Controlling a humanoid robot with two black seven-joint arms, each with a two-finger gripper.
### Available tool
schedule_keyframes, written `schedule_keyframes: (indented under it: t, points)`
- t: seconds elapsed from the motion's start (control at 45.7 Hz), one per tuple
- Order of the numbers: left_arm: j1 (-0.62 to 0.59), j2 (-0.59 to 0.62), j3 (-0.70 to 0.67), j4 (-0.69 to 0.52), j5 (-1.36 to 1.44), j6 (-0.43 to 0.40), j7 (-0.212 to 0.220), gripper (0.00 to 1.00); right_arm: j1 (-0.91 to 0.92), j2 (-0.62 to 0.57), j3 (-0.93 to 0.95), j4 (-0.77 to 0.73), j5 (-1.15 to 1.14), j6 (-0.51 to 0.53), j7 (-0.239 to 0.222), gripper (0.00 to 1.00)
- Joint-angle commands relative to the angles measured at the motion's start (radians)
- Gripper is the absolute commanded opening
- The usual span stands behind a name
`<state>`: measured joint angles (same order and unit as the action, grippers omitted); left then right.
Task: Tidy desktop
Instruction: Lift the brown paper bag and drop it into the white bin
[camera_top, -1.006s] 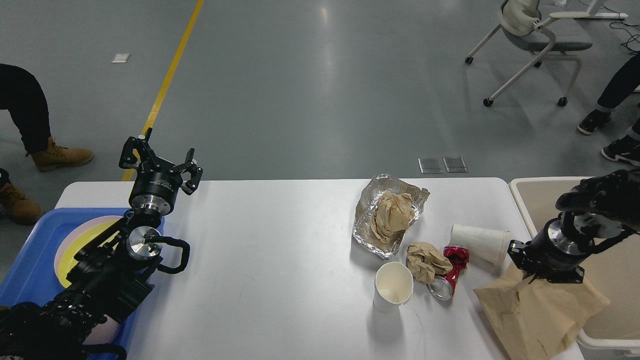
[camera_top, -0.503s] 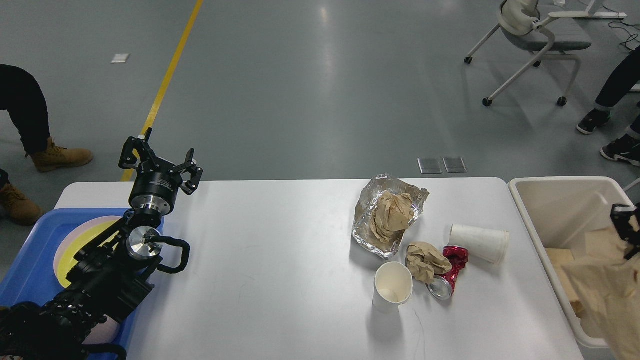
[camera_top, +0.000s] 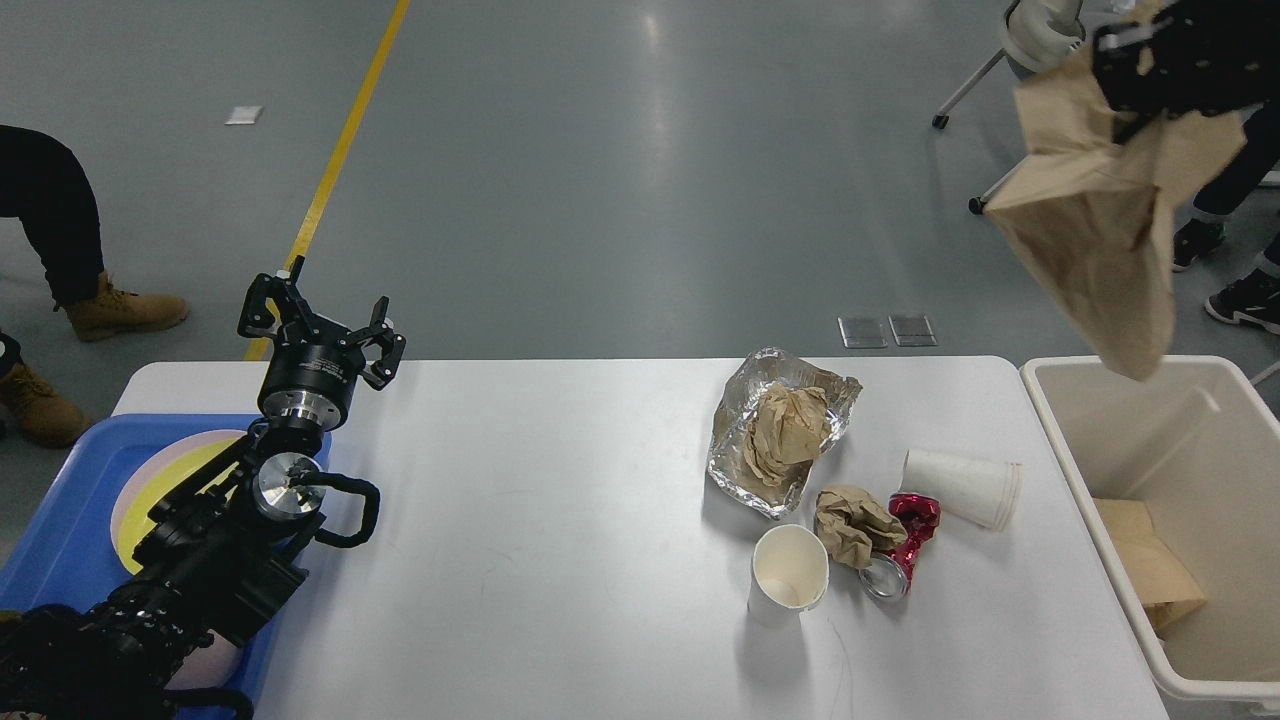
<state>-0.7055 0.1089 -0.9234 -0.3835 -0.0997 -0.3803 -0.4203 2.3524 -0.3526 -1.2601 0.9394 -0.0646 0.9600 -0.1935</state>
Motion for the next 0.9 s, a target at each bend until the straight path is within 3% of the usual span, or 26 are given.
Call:
schedule_keyframes:
  t: [0.0,0.306,0.438,0.656,0.875]
  points:
    - [0.000,0.000,0.000,0.000,0.000,0.000,0.000,0.96,0.036,0.060,0.077,-0.005,0.022,0.000,0.003,0.00]
    - [0.000,0.000,0.000,0.000,0.000,0.000,0.000,0.96,0.035,0.061,0.015,-0.039,0.040,0.000,-0.010,0.00]
    - [0.000,0.000,0.000,0.000,0.000,0.000,0.000,0.96,-0.131,-0.029,-0.168,-0.187,-0.061,0.000,-0.009,0.00]
    - [0.000,0.000,0.000,0.000,0.000,0.000,0.000,0.96,-0.476,-0.169,-0.209,-0.316,-0.213,0.000,-0.009,0.00]
    - [-0.002,0.000,0.000,0.000,0.000,0.000,0.000,0.96,-0.869,-0.189,-0.176,-0.384,-0.216,-0.326,-0.009,0.00]
